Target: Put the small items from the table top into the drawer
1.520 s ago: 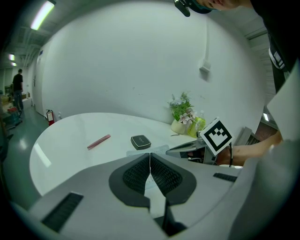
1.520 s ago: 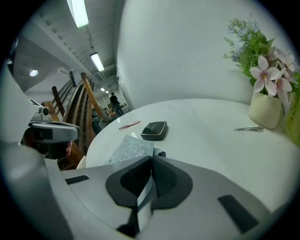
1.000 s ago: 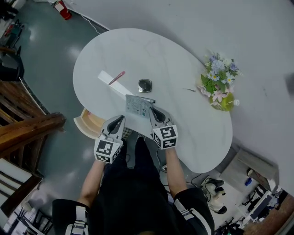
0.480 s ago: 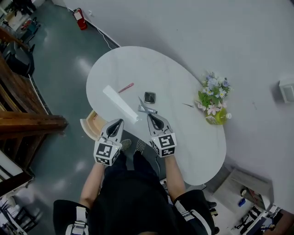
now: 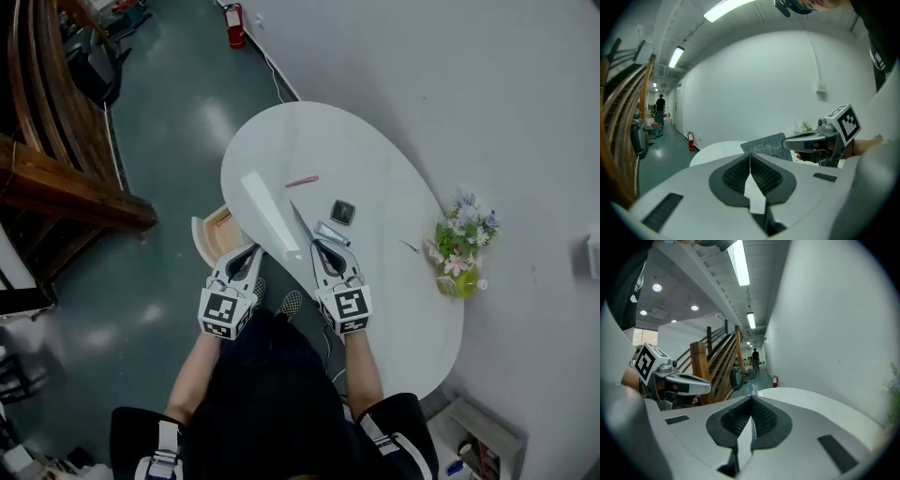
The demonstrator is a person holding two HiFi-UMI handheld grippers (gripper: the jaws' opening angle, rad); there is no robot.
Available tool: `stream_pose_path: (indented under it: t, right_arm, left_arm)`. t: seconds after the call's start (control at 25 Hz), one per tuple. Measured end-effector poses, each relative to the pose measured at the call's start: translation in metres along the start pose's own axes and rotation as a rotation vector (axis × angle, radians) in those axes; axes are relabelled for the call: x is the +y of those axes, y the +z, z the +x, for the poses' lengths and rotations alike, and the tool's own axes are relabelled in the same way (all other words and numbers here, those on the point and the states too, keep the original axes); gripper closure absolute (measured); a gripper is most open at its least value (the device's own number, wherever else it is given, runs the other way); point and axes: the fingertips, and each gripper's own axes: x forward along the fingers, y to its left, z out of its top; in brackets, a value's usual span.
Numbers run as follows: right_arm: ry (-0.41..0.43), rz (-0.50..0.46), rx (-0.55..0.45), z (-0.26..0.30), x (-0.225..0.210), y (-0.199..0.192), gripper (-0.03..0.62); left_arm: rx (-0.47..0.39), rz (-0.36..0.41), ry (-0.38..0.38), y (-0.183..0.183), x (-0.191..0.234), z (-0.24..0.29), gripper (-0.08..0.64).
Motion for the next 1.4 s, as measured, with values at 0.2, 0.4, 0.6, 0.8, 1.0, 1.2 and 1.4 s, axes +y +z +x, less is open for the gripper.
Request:
stream_pose_path:
  t: [0.2,0.4,0.6,0.8,1.0,1.2,1.4]
  right_arm:
    - [0.114,-0.033,0.000,0.027,0.042,0.007,0.563]
    - [0.218,-0.081,0.011,0.057,0.086,0.013,0.563]
    - [0.286,-0.104,0.028,0.083,0.124,0.012,0.563]
    - [0.325,-0.105,0.053,0.109,0.158,0.005,0.563]
    - [0.347,-0.109,0.094,0.140,0.180,-0.019,0.563]
    - [0.345,-0.095,0.154,0.170,0.195,-0.049,0.563]
    - [0.328,-0.077,0.198,0.198,0.201,-0.078,0.563]
  left_arm:
    - [-0.003,-0.043,0.112,-0.013,0.034,-0.032,0.540]
    - [-0.007,-0.073,0.209,-0.025,0.067,-0.059,0.540]
    - [-0.011,-0.103,0.271,-0.035,0.098,-0.086,0.540]
    - [-0.014,-0.133,0.314,-0.046,0.131,-0.107,0.540]
    - [-0.001,-0.159,0.339,-0.070,0.160,-0.111,0.540]
    - [0.023,-0.166,0.339,-0.093,0.185,-0.109,0.540]
    - [0.070,-0.193,0.325,-0.127,0.207,-0.105,0.540]
